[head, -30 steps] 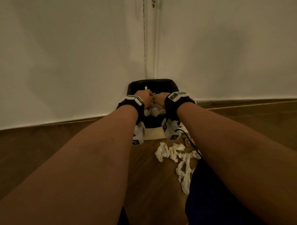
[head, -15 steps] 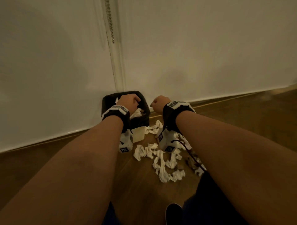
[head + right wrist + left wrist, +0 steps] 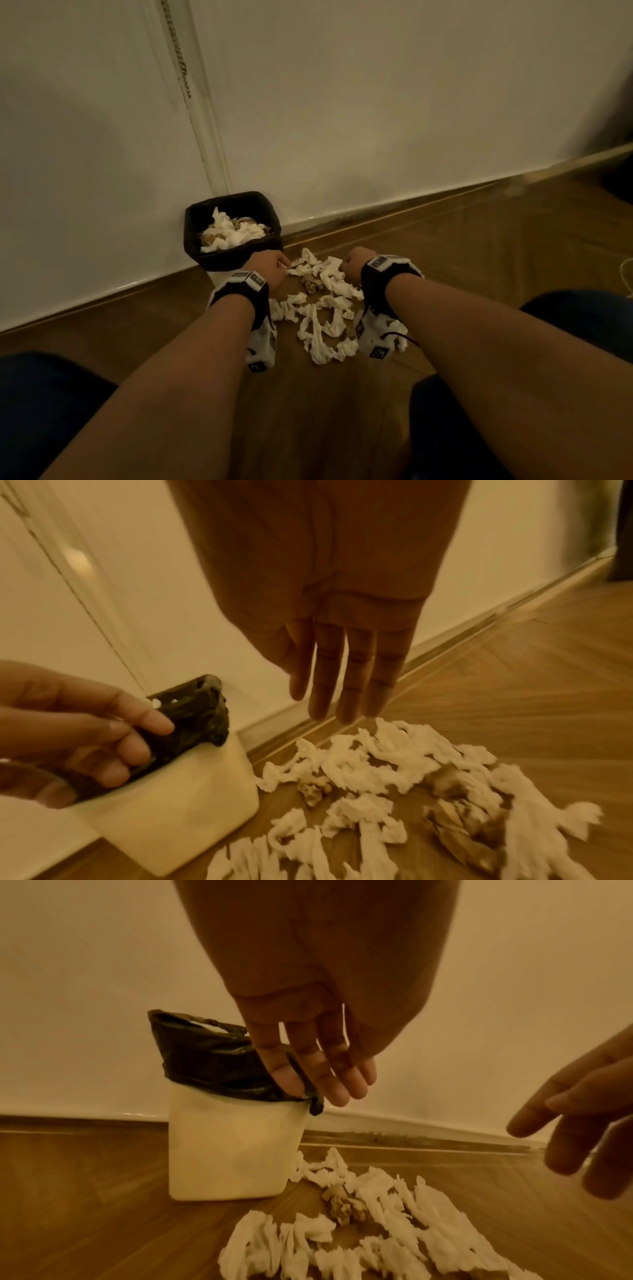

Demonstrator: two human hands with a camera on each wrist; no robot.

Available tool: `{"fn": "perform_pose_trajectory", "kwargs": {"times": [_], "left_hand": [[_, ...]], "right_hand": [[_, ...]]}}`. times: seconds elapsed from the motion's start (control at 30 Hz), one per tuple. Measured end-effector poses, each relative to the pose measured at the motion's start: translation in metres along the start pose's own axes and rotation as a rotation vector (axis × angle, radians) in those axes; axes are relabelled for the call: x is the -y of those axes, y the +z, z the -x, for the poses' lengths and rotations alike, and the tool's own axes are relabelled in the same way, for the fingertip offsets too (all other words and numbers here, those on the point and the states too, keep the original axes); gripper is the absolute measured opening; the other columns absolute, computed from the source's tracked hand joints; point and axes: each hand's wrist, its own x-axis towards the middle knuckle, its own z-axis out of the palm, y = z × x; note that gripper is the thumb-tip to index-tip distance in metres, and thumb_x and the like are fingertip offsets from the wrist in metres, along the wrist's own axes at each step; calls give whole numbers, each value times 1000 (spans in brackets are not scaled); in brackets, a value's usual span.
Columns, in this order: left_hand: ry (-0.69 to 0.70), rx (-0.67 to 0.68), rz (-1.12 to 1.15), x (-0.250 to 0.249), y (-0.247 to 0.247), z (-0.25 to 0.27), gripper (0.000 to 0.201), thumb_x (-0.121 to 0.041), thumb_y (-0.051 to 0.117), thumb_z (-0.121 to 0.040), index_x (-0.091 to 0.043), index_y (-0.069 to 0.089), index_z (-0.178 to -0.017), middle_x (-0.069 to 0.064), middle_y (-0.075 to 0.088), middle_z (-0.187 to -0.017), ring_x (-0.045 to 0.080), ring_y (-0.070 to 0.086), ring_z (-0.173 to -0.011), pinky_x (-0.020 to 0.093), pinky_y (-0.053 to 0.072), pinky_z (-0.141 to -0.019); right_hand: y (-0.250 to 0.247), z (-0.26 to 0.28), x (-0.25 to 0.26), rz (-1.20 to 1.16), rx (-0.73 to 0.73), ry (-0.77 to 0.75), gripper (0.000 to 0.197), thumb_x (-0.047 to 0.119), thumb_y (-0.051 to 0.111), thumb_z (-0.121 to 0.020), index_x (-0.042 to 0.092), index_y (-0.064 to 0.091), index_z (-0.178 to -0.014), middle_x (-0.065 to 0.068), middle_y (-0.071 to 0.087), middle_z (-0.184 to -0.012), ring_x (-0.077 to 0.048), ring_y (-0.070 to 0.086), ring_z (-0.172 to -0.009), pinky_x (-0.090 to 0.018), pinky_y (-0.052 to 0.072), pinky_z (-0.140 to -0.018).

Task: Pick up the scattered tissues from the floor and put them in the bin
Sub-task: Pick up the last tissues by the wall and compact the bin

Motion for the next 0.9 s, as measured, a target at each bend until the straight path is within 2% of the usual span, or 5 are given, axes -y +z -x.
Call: {"fn": "perform_pose_trajectory", "kwargs": {"times": [0.23, 0.6, 0.7, 0.77, 0.9], "left_hand": [[-14, 15, 18, 14, 29, 8, 25, -12, 45, -88, -26, 65, -93, 5, 65, -114, 19, 62, -94, 27, 50, -77], [-132, 154, -113, 56, 96, -7, 26, -10, 46, -95, -20, 65, -109, 8, 54, -131, 26, 53, -116, 32, 45, -95], [-169, 136, -158, 65, 112, -12, 29, -8, 46, -93, -24, 64, -108, 10, 44, -136, 29, 46, -123, 38, 44, -99], [-200, 93, -166, 68, 123, -13, 29, -10, 48, -91, -27, 61, -110, 8, 39, -136, 29, 41, -126, 41, 42, -99], [-204, -6, -134, 70, 142, -15, 43, -12, 49, -87, -29, 49, -127, 6, 31, -140, 31, 30, -130, 47, 32, -105]], "right_hand": [[37, -3, -14, 20, 51, 15, 29, 17, 44, -96, 4, 59, -118, -15, 61, -120, -32, 59, -108, -38, 48, -88], [123, -35, -60, 63, 164, 142, 23, 30, 46, -94, 27, 41, -72, 7, 29, -64, -11, 30, -53, -24, 33, -59], [143, -44, -71, -10, 205, 170, 33, 33, 46, -93, 17, 50, -122, -4, 55, -102, -23, 56, -87, -32, 43, -76], [153, -51, -78, -16, 200, 228, 50, 32, 50, -91, 13, 37, -136, -14, 41, -136, -35, 47, -119, -41, 41, -97], [163, -59, -90, -2, 175, 284, 60, 33, 56, -90, 15, 29, -140, -14, 17, -151, -41, 32, -132, -47, 36, -106]]}}
